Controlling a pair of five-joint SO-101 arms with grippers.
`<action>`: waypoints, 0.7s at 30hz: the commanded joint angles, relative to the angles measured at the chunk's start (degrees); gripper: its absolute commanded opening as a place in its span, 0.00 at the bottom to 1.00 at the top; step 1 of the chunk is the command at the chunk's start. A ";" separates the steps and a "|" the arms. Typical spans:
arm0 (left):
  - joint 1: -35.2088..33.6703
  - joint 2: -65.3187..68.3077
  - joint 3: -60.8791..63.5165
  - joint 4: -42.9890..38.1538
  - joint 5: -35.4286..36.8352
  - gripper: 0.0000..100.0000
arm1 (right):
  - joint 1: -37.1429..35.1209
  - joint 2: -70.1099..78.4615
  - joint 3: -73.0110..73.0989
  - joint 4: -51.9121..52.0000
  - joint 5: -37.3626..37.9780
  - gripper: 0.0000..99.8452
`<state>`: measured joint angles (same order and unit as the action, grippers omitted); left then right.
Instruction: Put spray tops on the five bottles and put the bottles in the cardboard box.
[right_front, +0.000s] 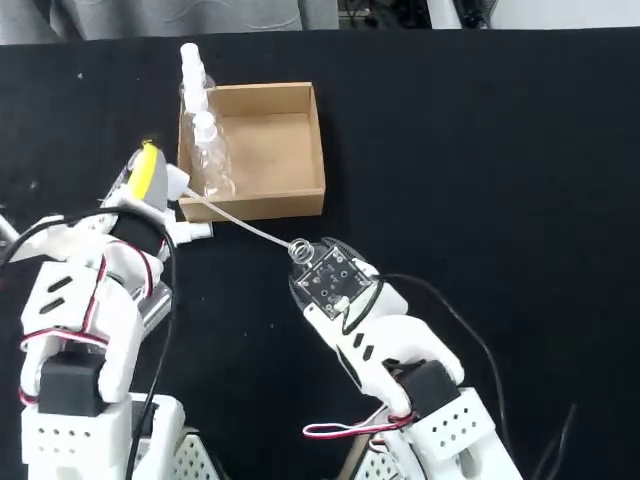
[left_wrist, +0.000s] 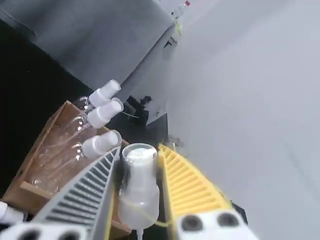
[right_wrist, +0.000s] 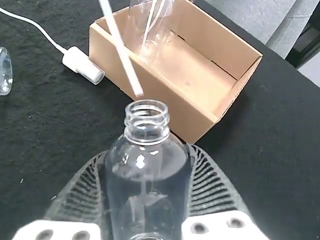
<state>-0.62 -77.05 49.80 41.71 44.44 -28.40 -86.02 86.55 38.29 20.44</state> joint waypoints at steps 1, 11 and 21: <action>5.85 -1.41 1.10 -0.26 -1.85 0.03 | -1.14 -1.98 -0.75 -2.20 0.26 0.01; 6.81 -1.41 1.54 -0.44 -2.90 0.03 | -1.14 -1.98 -0.66 -2.11 0.44 0.01; -0.04 -1.05 0.13 -5.36 -2.73 0.03 | -1.23 -1.98 -0.57 -2.11 0.53 0.01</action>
<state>0.62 -77.58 52.53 38.55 41.98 -28.48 -86.02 86.55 38.29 20.44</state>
